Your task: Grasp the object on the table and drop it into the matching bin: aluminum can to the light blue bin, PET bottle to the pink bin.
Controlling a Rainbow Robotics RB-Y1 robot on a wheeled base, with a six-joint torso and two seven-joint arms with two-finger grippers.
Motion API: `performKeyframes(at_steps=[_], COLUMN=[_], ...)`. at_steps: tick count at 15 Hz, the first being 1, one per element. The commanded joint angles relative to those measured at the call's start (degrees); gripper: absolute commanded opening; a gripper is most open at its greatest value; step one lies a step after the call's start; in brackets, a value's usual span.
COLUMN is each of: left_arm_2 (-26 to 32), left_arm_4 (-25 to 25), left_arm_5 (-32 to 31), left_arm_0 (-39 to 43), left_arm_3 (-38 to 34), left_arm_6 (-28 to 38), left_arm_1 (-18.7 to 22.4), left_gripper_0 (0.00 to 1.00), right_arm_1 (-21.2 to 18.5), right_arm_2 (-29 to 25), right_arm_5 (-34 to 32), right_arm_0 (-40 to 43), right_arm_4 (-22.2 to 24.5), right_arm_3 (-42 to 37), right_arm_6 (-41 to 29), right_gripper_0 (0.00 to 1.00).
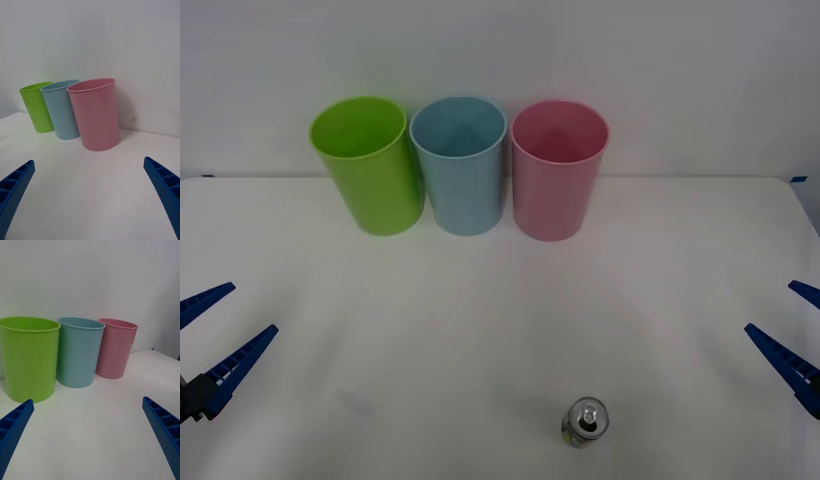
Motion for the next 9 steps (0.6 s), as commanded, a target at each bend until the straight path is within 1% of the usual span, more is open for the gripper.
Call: performKeyframes(at_steps=[1, 6, 9], left_arm_2=[0.0, 0.0, 0.0], left_arm_4=[0.0, 0.0, 0.0], left_arm_5=[0.0, 0.0, 0.0], left_arm_0=[0.0, 0.0, 0.0], left_arm_3=[0.0, 0.0, 0.0], left_arm_6=[0.0, 0.0, 0.0], left_arm_1=[0.0, 0.0, 0.0], left_gripper_0=[1.00, 1.00, 1.00], right_arm_1=[0.0, -1.1, -2.8], right_arm_2=[0.0, 1.2, 1.8], right_arm_5=[0.0, -0.4, -1.9], right_arm_0=[0.0, -1.0, -0.8], right_arm_4=[0.0, 0.3, 0.4], right_arm_3=[0.0, 0.3, 1.0], right_arm_6=[0.0, -0.1, 0.2], right_gripper_0=[1.00, 1.00, 1.00])
